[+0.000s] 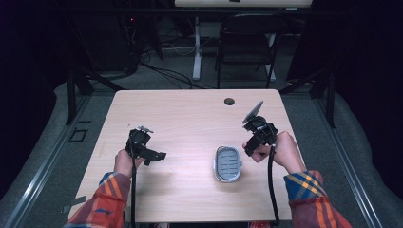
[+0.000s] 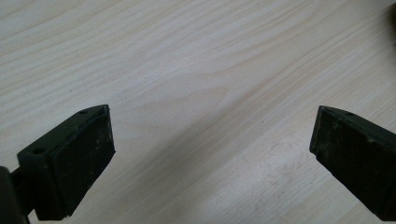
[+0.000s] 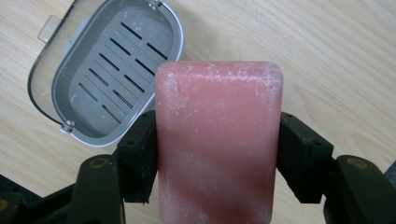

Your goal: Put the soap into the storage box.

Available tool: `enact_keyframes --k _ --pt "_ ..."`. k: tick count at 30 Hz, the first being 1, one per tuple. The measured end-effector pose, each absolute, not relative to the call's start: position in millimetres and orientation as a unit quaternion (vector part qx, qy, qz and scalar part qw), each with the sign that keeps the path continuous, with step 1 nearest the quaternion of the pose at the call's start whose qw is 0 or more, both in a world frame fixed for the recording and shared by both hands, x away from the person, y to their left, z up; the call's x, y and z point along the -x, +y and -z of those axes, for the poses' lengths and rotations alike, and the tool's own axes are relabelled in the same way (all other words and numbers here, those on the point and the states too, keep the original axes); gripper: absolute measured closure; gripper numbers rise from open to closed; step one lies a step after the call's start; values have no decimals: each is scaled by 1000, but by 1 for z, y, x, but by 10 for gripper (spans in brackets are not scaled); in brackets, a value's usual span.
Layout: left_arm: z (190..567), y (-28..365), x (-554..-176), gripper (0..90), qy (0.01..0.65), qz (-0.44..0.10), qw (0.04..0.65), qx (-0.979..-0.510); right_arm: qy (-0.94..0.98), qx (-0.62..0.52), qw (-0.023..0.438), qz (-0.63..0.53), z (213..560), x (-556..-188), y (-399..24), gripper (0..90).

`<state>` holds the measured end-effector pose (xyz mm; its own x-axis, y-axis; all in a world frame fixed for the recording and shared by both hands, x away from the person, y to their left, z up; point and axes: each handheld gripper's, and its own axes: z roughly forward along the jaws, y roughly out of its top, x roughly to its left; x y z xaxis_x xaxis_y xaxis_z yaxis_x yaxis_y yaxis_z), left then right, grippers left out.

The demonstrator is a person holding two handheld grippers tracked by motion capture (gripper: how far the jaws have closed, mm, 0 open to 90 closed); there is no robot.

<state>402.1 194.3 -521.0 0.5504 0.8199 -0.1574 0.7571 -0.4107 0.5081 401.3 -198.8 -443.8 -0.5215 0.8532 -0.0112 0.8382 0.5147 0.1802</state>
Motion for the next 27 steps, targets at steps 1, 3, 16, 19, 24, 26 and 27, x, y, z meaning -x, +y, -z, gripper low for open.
enact_keyframes --k 1,3,16,19,24,26,27 --pt "521 194 -402 0 471 -58 271 -838 869 -487 49 -76 444 -401 -199 370" --pt "521 194 -402 0 470 -58 271 -838 877 -474 45 -63 442 -403 -195 371" --pt "521 194 -402 0 470 -57 272 -838 890 -453 33 -40 452 -411 -169 371" --pt "521 194 -402 0 469 -57 272 -838 891 -451 30 -36 455 -412 -165 371" --pt "521 194 -402 0 471 -56 272 -838 896 -443 21 -24 463 -415 -151 371" --pt "521 194 -402 0 470 -58 272 -838 899 -437 16 -20 469 -418 -144 371" --pt "521 194 -402 0 470 -58 272 -838 899 -437 16 -20 469 -418 -144 371"
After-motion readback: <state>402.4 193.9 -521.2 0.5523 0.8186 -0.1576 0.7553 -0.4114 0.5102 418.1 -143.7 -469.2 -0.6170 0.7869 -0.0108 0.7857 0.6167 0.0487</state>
